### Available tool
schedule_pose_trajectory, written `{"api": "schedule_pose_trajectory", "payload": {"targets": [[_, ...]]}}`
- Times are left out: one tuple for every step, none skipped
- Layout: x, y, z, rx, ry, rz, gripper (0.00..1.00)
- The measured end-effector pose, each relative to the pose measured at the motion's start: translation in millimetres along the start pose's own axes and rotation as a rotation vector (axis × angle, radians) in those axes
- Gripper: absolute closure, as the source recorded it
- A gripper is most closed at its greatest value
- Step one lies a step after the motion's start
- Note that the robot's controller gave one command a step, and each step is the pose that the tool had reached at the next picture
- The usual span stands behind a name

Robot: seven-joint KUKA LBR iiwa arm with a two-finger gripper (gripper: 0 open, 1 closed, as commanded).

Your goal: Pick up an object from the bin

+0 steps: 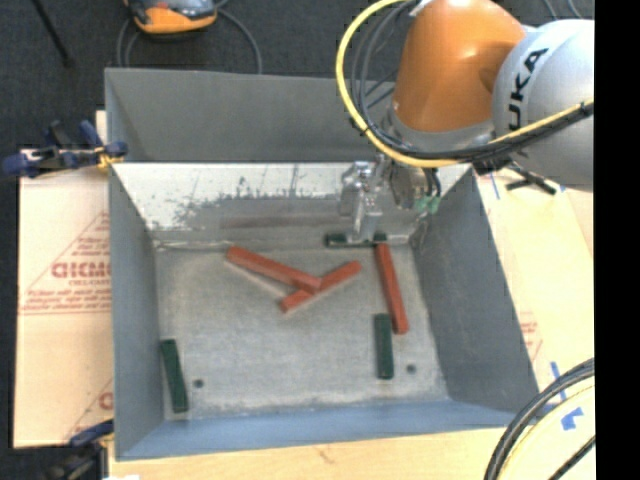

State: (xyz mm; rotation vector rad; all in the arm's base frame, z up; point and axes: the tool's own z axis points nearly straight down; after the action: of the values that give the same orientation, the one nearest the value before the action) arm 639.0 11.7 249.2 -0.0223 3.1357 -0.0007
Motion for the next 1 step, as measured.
{"api": "schedule_pose_trajectory", "payload": {"targets": [[13.6, 37.2, 87.4, -0.002, 0.007, 0.196, 0.0]]}}
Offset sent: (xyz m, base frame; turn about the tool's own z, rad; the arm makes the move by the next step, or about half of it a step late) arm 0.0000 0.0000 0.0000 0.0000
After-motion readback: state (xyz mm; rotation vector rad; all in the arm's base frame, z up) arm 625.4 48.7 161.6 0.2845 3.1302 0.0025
